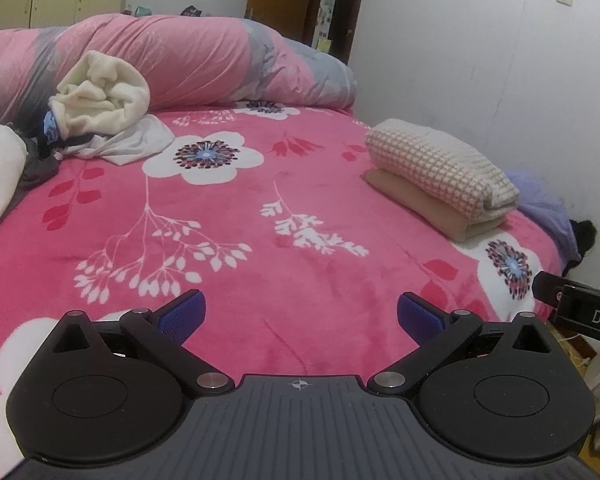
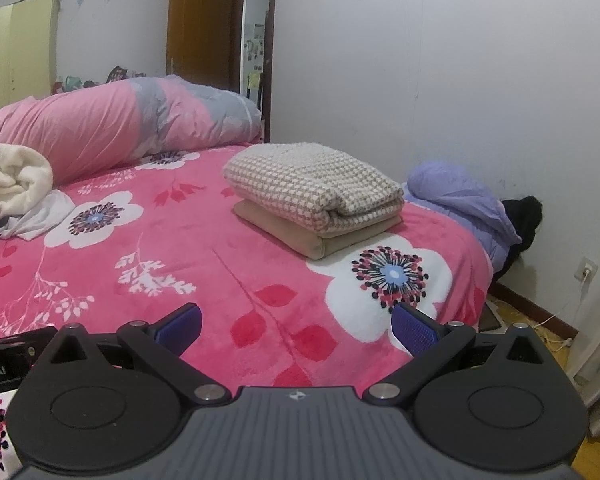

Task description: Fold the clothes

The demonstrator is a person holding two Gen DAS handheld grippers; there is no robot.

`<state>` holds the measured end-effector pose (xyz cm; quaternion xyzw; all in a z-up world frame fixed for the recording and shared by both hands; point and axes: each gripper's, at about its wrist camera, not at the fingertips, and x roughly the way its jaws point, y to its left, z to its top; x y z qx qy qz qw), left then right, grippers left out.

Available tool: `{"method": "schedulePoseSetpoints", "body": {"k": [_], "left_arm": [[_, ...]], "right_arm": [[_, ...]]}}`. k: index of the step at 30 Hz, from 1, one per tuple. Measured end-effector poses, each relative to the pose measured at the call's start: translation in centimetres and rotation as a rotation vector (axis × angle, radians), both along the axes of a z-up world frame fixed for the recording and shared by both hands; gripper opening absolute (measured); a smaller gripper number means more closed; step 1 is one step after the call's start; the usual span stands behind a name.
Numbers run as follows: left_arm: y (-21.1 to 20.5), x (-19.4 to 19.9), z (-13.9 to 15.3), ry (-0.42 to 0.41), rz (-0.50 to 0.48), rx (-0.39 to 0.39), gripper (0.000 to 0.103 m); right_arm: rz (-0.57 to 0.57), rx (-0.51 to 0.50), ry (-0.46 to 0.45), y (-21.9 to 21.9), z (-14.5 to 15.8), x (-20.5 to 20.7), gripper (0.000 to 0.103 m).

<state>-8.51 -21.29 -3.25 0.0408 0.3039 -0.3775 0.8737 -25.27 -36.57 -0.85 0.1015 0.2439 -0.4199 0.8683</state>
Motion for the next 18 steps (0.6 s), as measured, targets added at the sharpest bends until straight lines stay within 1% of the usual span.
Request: {"method": "schedulePoseSetpoints", "body": {"k": [3,10,18], "left_arm": [[-0.1,-0.2,0.2,-0.007,0.006,0.001,0.103],[-0.8,-1.1,1.2,-0.061,-0.008,0.019,0.103],[-1.9,-2.4,0.9,-0.027,-0.015,0.016,0.103]], "right_arm": [[0.004,0.005,0.001,-0.1,0.1,0.0,0.103],[0.001,-0.01,0.0,-0.4,0.7,-0.3,0.103],[-0.035,-0.052,0.015,-0.6,0.7,-1.7,0.103]]}}
